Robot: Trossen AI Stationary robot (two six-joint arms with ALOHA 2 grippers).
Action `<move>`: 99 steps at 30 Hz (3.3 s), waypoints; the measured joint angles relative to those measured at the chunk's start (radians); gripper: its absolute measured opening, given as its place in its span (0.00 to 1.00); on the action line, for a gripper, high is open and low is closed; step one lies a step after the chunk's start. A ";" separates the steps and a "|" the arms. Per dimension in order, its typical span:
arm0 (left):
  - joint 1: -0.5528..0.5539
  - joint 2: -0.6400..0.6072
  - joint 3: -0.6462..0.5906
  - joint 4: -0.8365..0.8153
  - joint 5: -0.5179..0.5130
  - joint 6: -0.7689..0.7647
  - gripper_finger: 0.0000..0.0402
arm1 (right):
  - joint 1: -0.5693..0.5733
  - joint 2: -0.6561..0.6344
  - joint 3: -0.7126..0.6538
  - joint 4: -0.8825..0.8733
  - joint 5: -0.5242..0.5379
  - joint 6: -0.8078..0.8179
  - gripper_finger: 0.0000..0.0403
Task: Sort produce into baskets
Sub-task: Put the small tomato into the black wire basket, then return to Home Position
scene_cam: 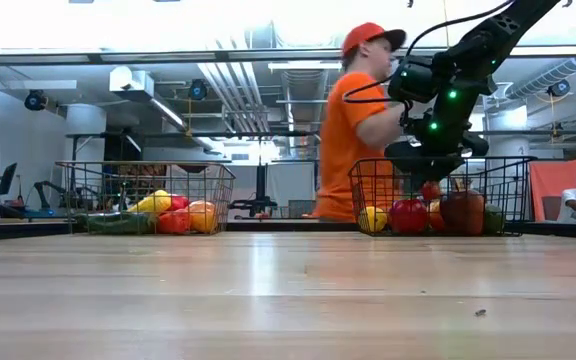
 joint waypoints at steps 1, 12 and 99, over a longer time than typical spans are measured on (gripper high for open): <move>0.000 0.000 0.000 0.000 0.000 0.000 0.49 | 0.000 0.000 0.000 0.003 0.000 0.000 0.35; 0.000 0.000 0.000 0.057 0.008 0.000 0.49 | 0.002 -0.006 0.000 0.007 0.000 -0.016 0.54; 1.079 -1.774 -1.111 1.330 1.099 1.391 0.49 | 0.582 -1.161 -0.734 0.849 -0.452 -0.480 0.56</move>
